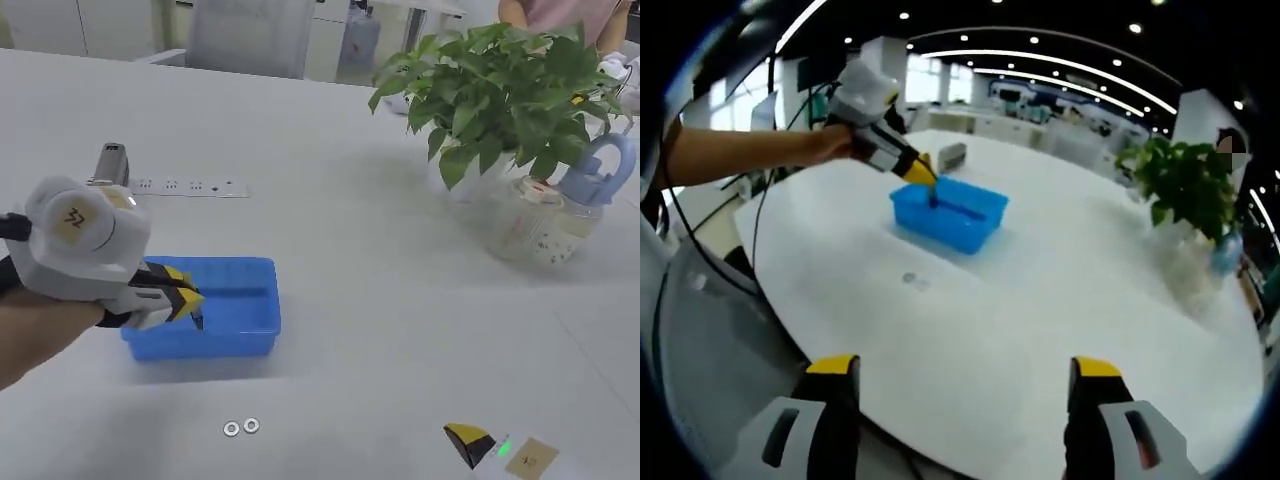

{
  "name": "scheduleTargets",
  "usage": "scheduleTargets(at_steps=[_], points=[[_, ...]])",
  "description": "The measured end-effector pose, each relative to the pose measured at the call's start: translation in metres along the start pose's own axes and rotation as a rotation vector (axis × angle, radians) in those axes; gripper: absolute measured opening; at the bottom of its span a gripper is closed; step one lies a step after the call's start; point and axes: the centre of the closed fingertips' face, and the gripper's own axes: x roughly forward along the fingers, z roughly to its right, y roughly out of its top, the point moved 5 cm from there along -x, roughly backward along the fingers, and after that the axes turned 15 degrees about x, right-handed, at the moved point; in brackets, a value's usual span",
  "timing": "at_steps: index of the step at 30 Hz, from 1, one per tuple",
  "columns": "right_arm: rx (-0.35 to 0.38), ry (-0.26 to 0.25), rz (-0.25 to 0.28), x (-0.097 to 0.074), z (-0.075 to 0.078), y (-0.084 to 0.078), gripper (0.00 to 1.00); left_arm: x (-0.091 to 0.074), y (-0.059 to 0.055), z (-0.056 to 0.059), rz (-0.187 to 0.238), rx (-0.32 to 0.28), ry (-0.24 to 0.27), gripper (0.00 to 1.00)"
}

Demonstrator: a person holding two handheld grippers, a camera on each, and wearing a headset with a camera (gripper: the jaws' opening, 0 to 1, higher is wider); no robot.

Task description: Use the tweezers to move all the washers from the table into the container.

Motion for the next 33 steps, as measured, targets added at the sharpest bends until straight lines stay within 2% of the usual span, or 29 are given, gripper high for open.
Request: scheduleTargets(at_steps=[5,12,25,33], points=[[0.002,-0.007,-0.006,0.0007,0.0009,-0.0009,0.88,0.002,-0.001,0.0017,0.001,-0.005,-0.009,0.01],[0.012,0.009,0.005,0.0004,-0.0006,0.0005,0.89,0.0017,-0.0011,0.0009,-0.002,-0.014,-0.013,0.01],[0.0,-0.006,0.008,-0.0003,0.0007,0.0007,0.86,0.0006,0.0,0.004,-0.016,-0.019,-0.014,0.01],[-0.012,-0.018,0.013,-0.0002,0.0013,0.001,0.84,-0.0018,0.0034,0.0013,-0.006,-0.032,-0.004,0.01]])
